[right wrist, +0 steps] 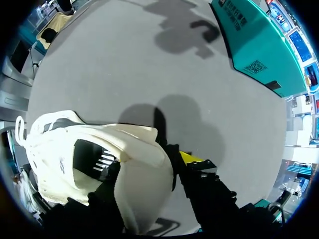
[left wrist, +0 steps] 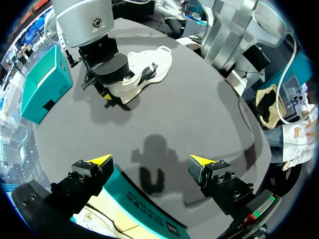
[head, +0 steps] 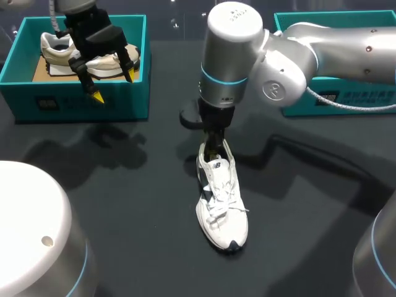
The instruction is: Take the shoe out of the shoebox, open the shoe tongue, remove and reinsert the insole, then place the shoe into the shoebox
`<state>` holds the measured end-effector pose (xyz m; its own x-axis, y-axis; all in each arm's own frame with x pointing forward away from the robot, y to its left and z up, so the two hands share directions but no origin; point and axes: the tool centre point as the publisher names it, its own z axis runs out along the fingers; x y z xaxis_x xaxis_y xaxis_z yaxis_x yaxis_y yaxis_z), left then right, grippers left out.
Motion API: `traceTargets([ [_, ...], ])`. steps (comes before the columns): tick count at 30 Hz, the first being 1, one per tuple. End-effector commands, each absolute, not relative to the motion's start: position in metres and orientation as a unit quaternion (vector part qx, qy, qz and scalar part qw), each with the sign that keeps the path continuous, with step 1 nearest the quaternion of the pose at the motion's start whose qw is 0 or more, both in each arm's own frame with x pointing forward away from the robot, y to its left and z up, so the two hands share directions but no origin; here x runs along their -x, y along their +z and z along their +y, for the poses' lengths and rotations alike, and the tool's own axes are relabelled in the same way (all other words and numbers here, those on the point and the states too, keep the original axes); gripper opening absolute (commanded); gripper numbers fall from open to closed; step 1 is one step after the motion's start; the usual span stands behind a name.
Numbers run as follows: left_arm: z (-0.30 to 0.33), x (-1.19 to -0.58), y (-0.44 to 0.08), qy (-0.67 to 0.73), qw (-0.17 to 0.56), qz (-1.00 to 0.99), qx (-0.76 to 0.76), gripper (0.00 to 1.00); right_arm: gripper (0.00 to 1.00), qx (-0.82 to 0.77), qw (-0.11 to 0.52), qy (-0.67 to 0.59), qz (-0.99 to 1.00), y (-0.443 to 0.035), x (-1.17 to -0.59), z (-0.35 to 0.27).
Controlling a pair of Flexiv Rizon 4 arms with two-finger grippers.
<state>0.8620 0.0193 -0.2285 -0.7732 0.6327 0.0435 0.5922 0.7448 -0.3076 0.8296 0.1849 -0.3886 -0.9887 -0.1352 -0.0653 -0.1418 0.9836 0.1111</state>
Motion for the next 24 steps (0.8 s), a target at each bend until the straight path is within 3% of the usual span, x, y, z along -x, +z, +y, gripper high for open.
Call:
traceTargets([
  [1, 0.020, -0.862, -0.228, 0.139, 0.073, -0.931, 0.329, 1.00, 0.00, 0.070, 0.028, 0.059, 0.995, -0.390, -0.827, 0.183],
  [12, 0.020, -0.862, -0.228, 0.139, 0.073, -0.931, 0.329, 1.00, 0.00, 0.069, 0.047, 0.053, 0.995, -0.365, -0.826, 0.177],
  [24, 0.020, -0.862, -0.228, 0.139, 0.073, -0.931, 0.329, 1.00, 0.00, 0.091, 0.090, 0.039, 0.991, -0.286, -0.833, 0.148],
])
